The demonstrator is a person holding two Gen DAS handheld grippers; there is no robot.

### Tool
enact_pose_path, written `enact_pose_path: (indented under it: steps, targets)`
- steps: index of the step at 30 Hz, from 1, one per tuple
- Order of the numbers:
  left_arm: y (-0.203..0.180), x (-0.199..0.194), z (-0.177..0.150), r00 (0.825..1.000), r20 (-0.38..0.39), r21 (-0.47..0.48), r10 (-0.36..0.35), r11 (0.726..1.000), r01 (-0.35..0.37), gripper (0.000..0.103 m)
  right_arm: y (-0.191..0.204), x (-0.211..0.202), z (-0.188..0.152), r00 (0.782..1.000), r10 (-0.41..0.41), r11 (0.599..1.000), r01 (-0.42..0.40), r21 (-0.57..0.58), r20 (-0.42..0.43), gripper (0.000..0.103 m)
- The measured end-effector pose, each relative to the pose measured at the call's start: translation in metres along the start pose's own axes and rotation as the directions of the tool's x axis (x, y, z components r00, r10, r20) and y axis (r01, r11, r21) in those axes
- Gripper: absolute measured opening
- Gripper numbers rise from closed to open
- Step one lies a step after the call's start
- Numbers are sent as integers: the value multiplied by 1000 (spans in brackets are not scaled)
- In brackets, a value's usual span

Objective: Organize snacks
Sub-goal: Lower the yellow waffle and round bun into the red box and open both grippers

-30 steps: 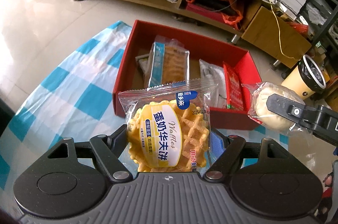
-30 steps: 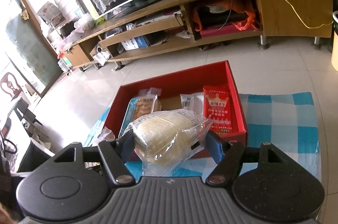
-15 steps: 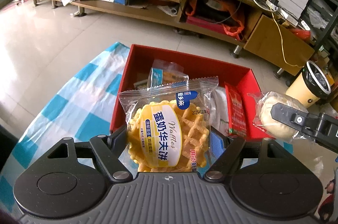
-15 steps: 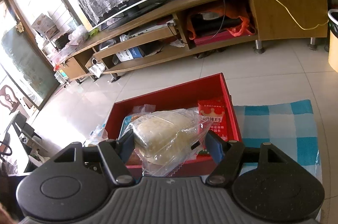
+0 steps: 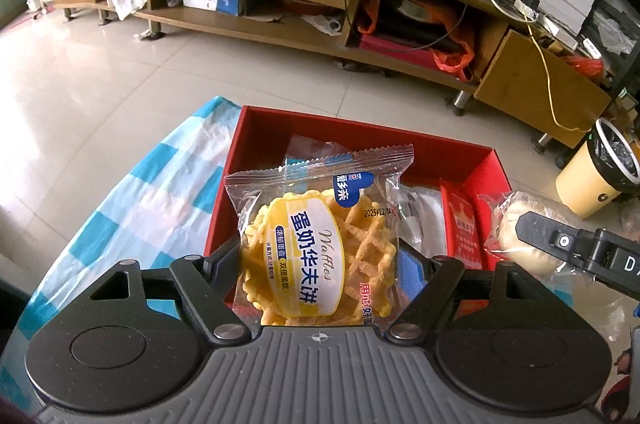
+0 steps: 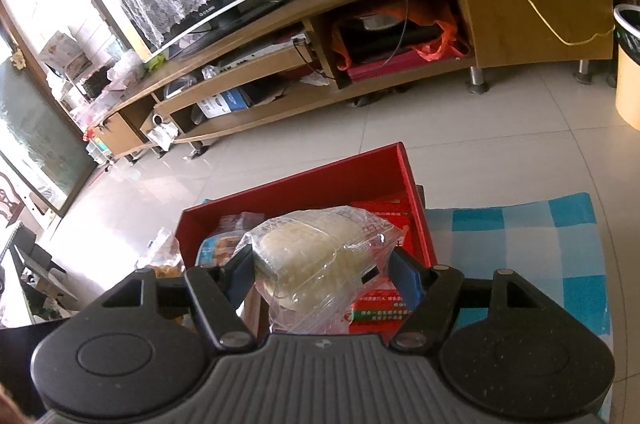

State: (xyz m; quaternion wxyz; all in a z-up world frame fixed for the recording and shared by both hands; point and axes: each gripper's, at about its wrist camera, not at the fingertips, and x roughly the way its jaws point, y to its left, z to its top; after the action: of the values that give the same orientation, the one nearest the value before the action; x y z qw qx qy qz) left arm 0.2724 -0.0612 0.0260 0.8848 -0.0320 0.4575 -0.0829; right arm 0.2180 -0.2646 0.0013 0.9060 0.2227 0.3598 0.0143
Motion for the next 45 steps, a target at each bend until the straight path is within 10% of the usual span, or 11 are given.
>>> enact_pose_path:
  steps: [21, 45]
  targets:
    - [-3, 29, 10, 998, 5, 11, 58, 998, -58, 93, 0, 59, -8, 991, -82, 993, 73, -90, -102, 75]
    - [-1, 9, 18, 997, 61, -9, 48, 999, -48, 95, 2, 39, 3, 995, -96, 992, 94, -87, -16, 76]
